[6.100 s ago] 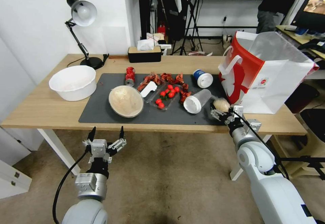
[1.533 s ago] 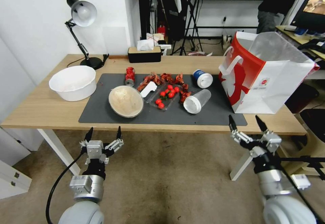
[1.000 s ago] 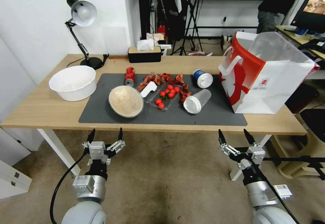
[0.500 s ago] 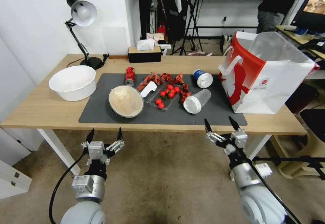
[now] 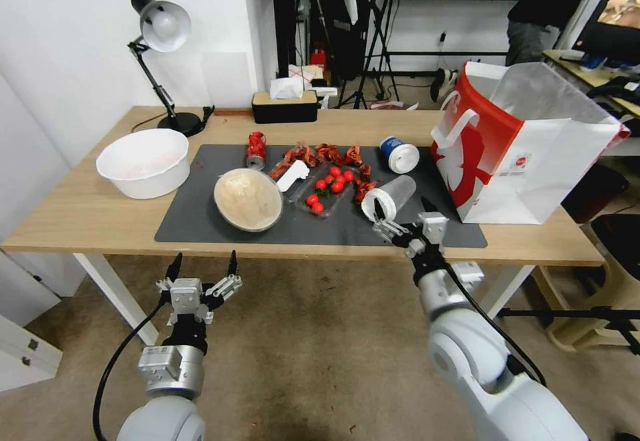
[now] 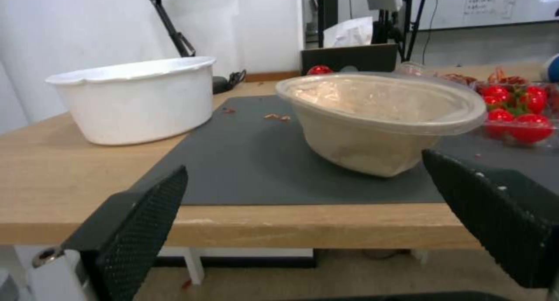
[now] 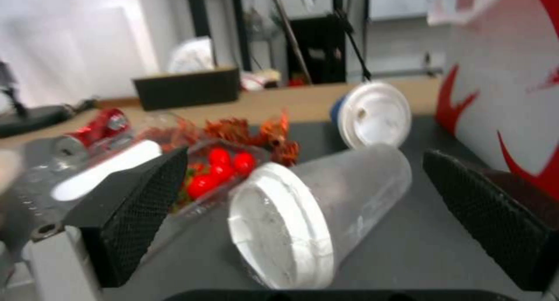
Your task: Pick up the trash from the table and place it into the takeout bag.
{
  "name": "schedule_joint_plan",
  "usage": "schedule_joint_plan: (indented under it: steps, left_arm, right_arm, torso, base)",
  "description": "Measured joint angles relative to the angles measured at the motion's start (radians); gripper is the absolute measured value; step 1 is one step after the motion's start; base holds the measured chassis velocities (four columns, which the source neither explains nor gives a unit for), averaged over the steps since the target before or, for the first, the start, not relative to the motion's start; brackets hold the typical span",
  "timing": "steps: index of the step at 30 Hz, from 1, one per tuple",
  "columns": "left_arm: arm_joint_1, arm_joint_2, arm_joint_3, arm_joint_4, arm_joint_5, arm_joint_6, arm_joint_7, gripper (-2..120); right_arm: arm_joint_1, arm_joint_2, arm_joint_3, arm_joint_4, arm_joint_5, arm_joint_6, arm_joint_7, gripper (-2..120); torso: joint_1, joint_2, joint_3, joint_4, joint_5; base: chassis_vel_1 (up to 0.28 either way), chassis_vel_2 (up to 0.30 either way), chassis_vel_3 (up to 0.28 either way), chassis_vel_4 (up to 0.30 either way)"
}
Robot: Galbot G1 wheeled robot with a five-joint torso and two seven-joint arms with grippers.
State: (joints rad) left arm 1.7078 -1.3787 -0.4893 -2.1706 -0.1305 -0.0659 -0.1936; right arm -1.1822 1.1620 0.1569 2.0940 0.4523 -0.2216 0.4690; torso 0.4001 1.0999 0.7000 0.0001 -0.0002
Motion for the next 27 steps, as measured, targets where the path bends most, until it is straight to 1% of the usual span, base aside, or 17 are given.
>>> schedule_joint_plan:
  steps: [1, 4, 5, 8, 9, 13, 17, 18, 21, 27]
  left_arm:
    - [0.0, 0.0, 0.0, 0.0, 0.0, 0.0, 0.0, 100]
    - [0.002, -0.004, -0.002, 0.0, 0.003, 0.0, 0.0, 100]
    - [0.002, -0.004, -0.002, 0.0, 0.003, 0.0, 0.0, 100]
    - [0.005, -0.005, -0.003, 0.0, 0.006, 0.001, 0.0, 100]
    - [0.005, -0.005, -0.003, 0.0, 0.006, 0.001, 0.0, 100]
    - [0.008, -0.004, -0.005, 0.0, 0.008, 0.002, 0.0, 100]
    - [0.009, -0.007, -0.005, 0.0, 0.011, 0.002, 0.0, 100]
    - [0.011, -0.013, -0.005, 0.0, 0.017, 0.002, 0.0, 100]
    - [0.014, -0.015, -0.005, 0.0, 0.02, 0.002, 0.0, 100]
    - [0.017, -0.017, -0.005, 0.002, 0.021, 0.002, 0.0, 100]
  right_arm:
    - [0.0, 0.0, 0.0, 0.0, 0.0, 0.0, 0.0, 100]
    - [0.055, 0.017, -0.031, -0.002, 0.047, -0.07, 0.081, 100]
    - [0.055, 0.017, -0.031, -0.002, 0.047, -0.07, 0.081, 100]
    - [0.092, 0.032, -0.06, -0.008, 0.068, -0.122, 0.143, 100]
    - [0.092, 0.032, -0.06, -0.008, 0.068, -0.122, 0.143, 100]
    - [0.14, 0.045, -0.082, -0.019, 0.106, -0.172, 0.223, 100]
    - [0.164, 0.052, -0.09, -0.025, 0.134, -0.196, 0.262, 100]
    - [0.195, 0.062, -0.099, -0.041, 0.187, -0.231, 0.315, 100]
    - [0.212, 0.067, -0.101, -0.058, 0.211, -0.244, 0.335, 100]
    - [0.246, 0.074, -0.107, -0.096, 0.232, -0.251, 0.339, 100]
  torso:
    - [0.0, 0.0, 0.0, 0.0, 0.0]
    - [0.0, 0.0, 0.0, 0.0, 0.0001]
    - [0.0, 0.0, 0.0, 0.0, 0.0001]
    - [0.0, 0.0, 0.0, -0.0001, 0.0001]
    - [0.0, 0.0, 0.0, -0.0001, 0.0001]
    - [0.0, 0.0, 0.0, -0.0001, 0.0002]
    - [0.0, 0.0, 0.0, 0.0, 0.0001]
    - [0.0, 0.0, 0.0, -0.0001, 0.0002]
    - [0.0, 0.0, 0.0, 0.0, 0.0003]
    - [0.0, 0.0, 0.0, -0.0001, 0.0002]
  base:
    - [0.0, 0.0, 0.0, 0.0]
    - [0.0, 0.0, 0.0, 0.0]
    - [0.0, 0.0, 0.0, 0.0]
    - [0.0, 0.0, 0.0, 0.0]
    - [0.0, 0.0, 0.0, 0.0]
    - [0.0, 0.0, 0.0, 0.0]
    - [0.0, 0.0, 0.0, 0.0]
    - [0.0, 0.0, 0.0, 0.0]
    - [0.0, 0.0, 0.0, 0.0]
    - [0.0, 0.0, 0.0, 0.0]
